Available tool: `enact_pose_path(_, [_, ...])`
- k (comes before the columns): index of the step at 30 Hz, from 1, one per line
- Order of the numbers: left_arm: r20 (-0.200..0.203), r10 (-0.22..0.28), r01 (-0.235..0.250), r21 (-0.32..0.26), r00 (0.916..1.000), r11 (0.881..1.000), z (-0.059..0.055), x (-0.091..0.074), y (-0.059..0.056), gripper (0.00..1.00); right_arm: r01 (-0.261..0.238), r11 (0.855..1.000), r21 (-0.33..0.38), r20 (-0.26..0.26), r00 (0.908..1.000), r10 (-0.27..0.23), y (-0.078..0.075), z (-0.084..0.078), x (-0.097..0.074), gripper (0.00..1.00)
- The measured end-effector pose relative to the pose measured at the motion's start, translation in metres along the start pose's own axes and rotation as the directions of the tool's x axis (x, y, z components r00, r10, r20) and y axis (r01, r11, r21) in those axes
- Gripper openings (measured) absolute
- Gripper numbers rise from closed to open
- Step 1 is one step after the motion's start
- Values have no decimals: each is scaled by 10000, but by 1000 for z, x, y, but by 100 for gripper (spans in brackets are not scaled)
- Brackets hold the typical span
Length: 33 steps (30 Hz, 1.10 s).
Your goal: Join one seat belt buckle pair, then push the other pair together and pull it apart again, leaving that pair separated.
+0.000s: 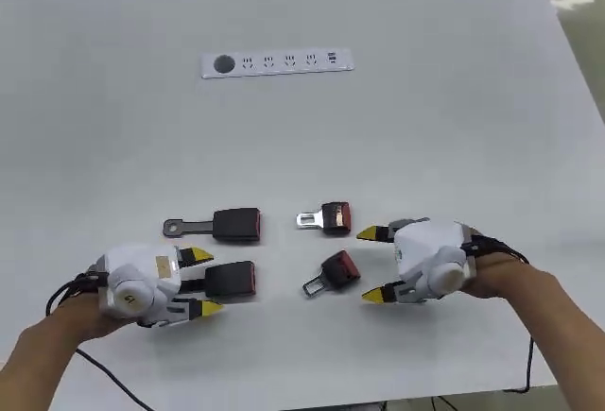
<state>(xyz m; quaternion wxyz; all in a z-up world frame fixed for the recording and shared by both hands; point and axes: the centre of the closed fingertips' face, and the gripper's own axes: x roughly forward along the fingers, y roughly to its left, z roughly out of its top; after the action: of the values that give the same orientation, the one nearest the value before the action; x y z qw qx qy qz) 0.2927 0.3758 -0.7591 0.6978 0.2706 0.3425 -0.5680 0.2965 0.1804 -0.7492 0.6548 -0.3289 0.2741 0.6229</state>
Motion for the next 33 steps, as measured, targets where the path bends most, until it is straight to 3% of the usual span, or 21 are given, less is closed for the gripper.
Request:
enact_pose_path(8, [-425,-363,378,337,9984,9987,-5,7,-3,39,-425,9982,-432,-120,9990,420,2,1,9,46])
enact_pose_path(15, [-569,-619,644,436,9965,9970,0,12,-2,37,-717,9951,-677,-163,9974,708,2,4,17,43])
enact_pose_path(26, [-801,-912,961,605,9926,9935,-2,14,-1,34,-1283,9816,-1417,-526,9911,1220,6,4,27,40])
enact_pose_path(33, [-801,-998,1042,526,9918,9932,-1,14,-2,33,-1277,9803,-1510,-651,9908,1190,4,3,29,34])
